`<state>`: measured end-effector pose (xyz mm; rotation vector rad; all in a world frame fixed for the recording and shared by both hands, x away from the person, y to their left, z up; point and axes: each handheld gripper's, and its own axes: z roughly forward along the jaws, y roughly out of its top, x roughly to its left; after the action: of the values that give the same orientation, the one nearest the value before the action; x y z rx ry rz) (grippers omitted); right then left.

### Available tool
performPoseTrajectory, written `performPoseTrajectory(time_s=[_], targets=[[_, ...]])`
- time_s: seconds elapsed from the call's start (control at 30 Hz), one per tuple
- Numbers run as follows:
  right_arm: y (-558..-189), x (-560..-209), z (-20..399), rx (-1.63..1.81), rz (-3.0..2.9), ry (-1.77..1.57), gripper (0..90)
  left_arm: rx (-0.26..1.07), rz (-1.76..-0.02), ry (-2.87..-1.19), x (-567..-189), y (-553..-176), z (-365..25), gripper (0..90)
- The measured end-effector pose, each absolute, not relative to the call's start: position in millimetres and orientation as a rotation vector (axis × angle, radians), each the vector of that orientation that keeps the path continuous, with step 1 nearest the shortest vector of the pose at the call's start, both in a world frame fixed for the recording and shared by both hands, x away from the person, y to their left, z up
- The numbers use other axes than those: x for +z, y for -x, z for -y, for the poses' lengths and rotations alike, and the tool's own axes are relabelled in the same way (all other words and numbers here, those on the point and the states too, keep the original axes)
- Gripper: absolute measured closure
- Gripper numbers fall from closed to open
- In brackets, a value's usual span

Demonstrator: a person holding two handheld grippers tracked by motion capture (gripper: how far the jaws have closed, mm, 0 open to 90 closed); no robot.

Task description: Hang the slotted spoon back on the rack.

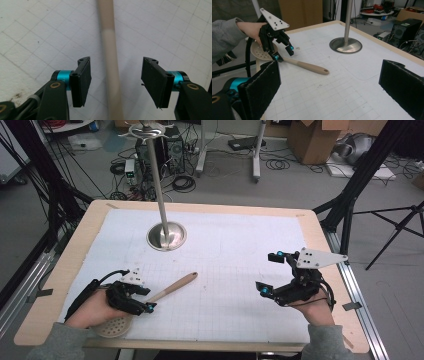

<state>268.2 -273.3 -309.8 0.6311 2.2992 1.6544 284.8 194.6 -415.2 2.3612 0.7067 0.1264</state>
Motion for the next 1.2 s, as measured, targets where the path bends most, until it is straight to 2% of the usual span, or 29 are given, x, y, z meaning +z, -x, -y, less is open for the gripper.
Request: performPoseTrajectory(time_s=[0.8, 1.2], targets=[[-266.9, -310.3, 274.7, 1.652, -2.302, -0.634, 2.5, 0.117, -0.746, -2.430, -421.9, -285.1, -197.8, 58.1], [-267.1, -311.1, 276.0, 1.652, -2.301, -0.641, 2.5, 0.169, -0.753, -2.427, -423.2, -282.8, -196.6, 68.4]])
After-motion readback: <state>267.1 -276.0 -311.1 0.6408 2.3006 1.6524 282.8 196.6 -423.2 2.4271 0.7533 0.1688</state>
